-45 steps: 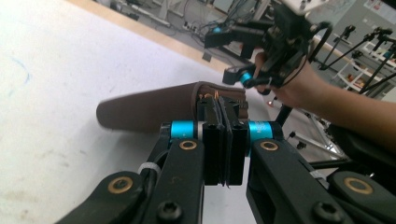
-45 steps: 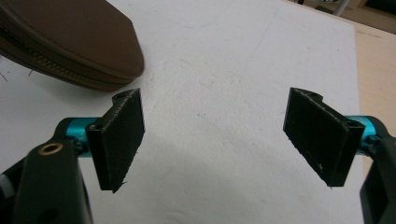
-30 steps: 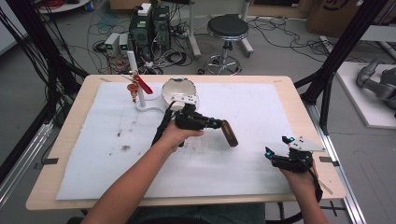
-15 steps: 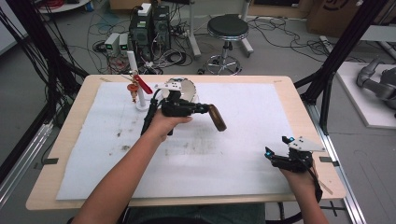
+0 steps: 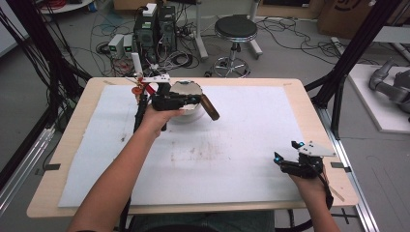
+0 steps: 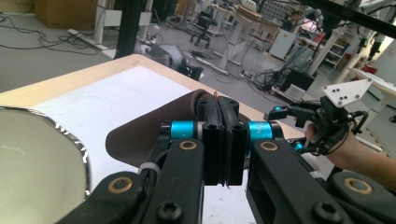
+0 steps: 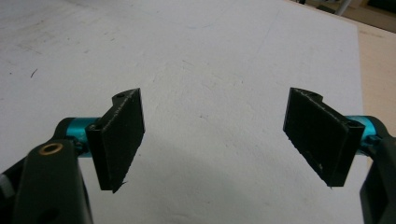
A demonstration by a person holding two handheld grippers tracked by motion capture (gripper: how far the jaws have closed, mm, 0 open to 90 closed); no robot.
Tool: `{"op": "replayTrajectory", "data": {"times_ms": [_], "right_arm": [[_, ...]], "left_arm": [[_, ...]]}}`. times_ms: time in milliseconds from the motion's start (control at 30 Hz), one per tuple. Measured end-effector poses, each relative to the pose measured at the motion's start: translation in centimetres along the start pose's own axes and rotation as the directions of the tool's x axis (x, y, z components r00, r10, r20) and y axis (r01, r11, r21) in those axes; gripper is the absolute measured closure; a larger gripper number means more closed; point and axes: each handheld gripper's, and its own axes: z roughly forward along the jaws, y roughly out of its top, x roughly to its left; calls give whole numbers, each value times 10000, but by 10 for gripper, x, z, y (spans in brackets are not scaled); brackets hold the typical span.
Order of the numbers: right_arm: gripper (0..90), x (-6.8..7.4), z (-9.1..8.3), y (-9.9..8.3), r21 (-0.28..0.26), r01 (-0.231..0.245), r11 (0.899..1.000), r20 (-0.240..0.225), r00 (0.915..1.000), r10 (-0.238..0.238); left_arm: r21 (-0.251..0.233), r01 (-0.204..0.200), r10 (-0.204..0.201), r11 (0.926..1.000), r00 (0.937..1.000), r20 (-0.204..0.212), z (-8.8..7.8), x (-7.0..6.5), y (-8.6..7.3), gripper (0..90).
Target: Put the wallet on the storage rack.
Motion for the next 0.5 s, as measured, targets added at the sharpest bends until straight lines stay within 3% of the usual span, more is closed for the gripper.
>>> {"op": "replayTrajectory", "data": {"times_ms": [333,500], "right_arm": [[206,0,0,0,37,-13,10000,29,10000,13],[206,0,0,0,45,-12,10000,46,10000,12]], "left_arm": [[-142,-207,203,9997,9995,-244,-15,5,18,883],[-80,-314,309,9995,9976,-615,-30,10,26,883]]}}
